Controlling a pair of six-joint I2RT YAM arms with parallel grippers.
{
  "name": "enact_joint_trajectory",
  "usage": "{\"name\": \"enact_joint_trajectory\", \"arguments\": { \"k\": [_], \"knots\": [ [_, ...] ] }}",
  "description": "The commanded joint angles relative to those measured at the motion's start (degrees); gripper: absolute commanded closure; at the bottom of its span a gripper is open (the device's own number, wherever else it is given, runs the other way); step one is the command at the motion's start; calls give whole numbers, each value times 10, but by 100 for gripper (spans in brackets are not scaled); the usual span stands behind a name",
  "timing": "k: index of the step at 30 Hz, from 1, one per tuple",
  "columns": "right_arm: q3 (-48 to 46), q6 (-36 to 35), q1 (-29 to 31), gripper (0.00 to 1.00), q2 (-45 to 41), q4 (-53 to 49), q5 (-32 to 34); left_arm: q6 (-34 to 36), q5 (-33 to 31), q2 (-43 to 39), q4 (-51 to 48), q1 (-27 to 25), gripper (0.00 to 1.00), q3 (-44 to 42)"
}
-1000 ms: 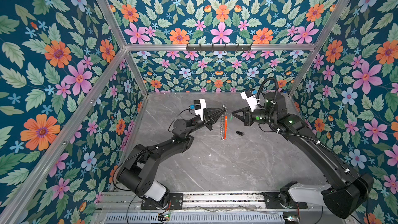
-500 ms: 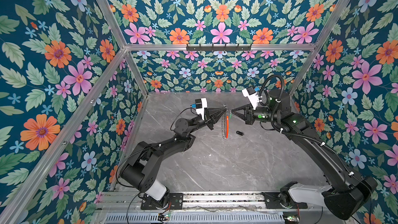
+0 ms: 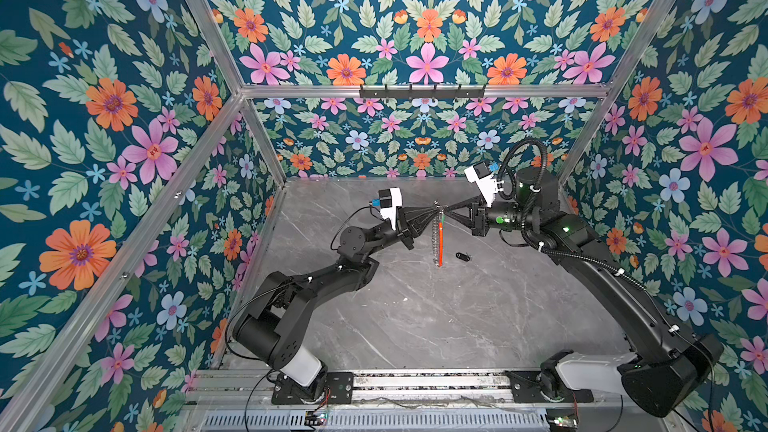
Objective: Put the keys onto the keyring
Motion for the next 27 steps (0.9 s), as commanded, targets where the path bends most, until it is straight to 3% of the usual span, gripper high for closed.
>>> {"name": "enact_joint_trajectory", "arguments": {
  "k": [1, 27],
  "knots": [
    [8, 4, 1, 100, 5, 7, -11, 5, 7, -2, 19, -1, 100, 3],
    [12, 11, -1, 100, 16, -54, 53, 23, 12, -9, 25, -2, 100, 4]
  ]
}}
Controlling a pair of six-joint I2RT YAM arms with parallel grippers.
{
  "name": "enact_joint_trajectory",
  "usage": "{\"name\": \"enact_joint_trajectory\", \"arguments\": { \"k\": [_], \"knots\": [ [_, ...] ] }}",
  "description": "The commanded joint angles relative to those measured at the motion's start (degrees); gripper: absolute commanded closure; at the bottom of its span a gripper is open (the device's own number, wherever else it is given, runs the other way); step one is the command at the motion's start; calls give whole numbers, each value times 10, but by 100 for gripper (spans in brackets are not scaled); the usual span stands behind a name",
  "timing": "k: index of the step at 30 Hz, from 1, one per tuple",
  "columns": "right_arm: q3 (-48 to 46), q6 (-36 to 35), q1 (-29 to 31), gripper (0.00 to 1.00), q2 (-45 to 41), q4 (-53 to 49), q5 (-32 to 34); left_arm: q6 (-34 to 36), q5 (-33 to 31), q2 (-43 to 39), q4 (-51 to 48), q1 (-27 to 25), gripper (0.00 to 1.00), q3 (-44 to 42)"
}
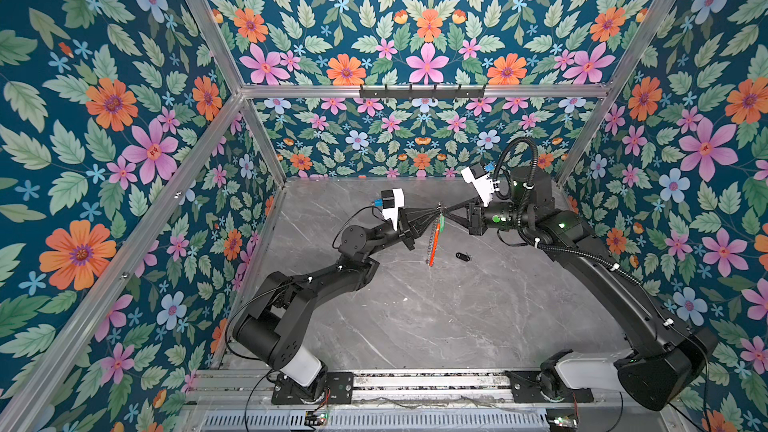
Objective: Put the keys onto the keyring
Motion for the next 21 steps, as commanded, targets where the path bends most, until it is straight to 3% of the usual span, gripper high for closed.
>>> {"name": "enact_joint_trajectory", "arguments": {
  "k": [1, 14, 21],
  "knots": [
    [0, 1, -3, 100, 0, -20, 31, 6, 8, -8, 48, -1, 100, 4],
    [-22, 5, -18, 100, -11, -26, 30, -2, 4, -6, 60, -1, 100, 4],
    [-23, -20, -18, 100, -27, -15, -7, 22, 12, -1, 40, -1, 100, 2]
  ]
}}
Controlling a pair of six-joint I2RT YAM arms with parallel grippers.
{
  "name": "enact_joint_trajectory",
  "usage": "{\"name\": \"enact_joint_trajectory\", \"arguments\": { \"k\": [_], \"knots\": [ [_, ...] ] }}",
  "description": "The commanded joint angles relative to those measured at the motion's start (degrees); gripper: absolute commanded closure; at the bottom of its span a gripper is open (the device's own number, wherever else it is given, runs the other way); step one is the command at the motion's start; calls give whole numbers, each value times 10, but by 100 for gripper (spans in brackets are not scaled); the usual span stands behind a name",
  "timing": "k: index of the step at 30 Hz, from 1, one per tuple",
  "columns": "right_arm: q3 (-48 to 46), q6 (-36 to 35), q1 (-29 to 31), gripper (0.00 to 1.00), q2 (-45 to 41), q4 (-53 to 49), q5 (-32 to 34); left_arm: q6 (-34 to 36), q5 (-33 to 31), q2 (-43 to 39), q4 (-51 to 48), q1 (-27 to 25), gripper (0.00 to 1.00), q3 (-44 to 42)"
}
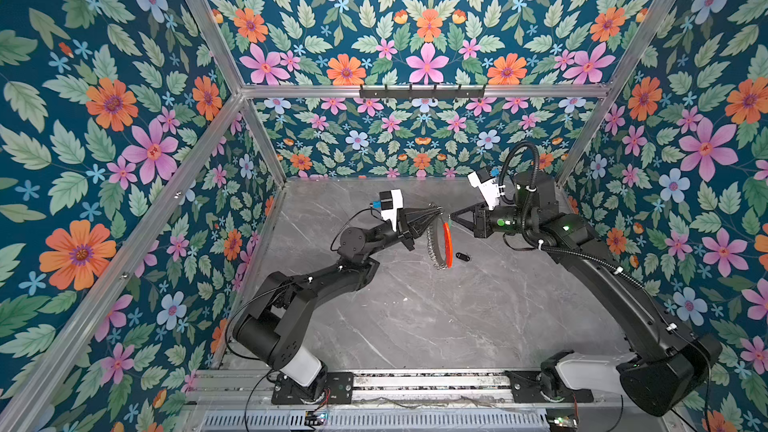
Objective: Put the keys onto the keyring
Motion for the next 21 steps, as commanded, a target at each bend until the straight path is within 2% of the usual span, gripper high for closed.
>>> {"name": "enact_joint_trajectory", "arguments": {
  "k": [1, 6, 9, 21],
  "knots": [
    [4, -27, 0, 100, -6, 12, -38, 37, 15, -4, -2, 0, 100, 0],
    [49, -74, -2, 100, 17, -72, -63, 145, 73, -20, -80, 3, 100, 1],
    [69, -92, -7, 100, 38, -118, -67, 191, 79, -33, -156, 13, 100, 12],
    [125, -124, -6, 100, 93, -190, -94, 232, 122, -27, -207, 38, 100, 33]
  ]
}}
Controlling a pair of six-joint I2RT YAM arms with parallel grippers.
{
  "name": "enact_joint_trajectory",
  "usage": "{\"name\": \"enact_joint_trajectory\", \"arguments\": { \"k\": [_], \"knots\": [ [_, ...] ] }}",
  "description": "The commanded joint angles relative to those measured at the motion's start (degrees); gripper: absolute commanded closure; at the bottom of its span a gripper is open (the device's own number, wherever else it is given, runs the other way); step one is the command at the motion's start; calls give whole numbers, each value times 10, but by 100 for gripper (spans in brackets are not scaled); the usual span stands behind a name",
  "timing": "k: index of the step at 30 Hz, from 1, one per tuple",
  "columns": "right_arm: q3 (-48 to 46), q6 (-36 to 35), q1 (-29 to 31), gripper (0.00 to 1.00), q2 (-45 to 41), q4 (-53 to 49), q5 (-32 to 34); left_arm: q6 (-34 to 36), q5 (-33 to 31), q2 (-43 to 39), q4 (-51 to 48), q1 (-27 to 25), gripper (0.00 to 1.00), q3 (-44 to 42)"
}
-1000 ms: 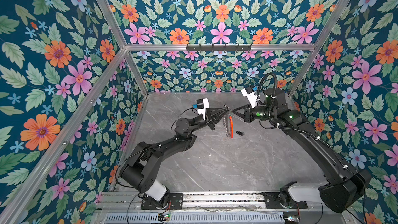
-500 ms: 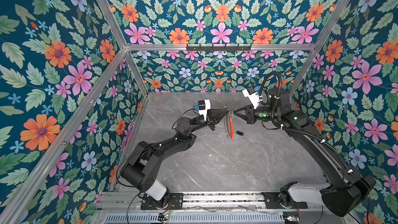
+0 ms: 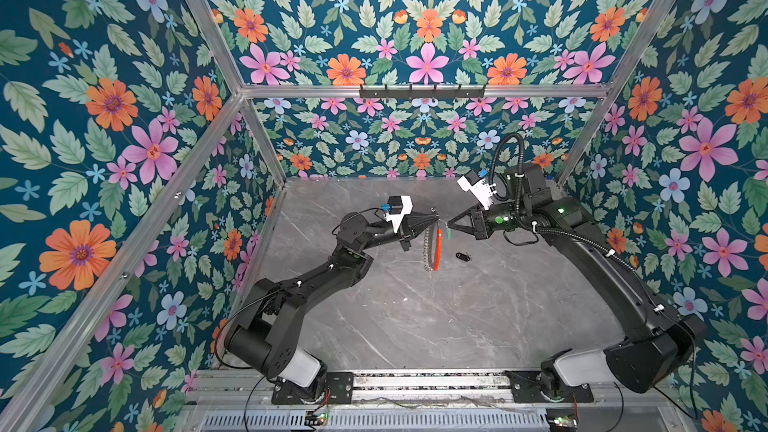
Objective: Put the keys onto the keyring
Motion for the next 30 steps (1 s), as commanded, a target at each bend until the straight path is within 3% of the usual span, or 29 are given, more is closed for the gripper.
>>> {"name": "enact_joint_trajectory", "arguments": {
  "k": [1, 30],
  "knots": [
    [20, -25, 0, 100, 15, -28, -18, 25, 24, 6, -10, 5, 100, 13],
    [74, -19, 0, 100, 64, -39, -9, -26, 56, 11, 50, 6, 100, 17]
  ]
}}
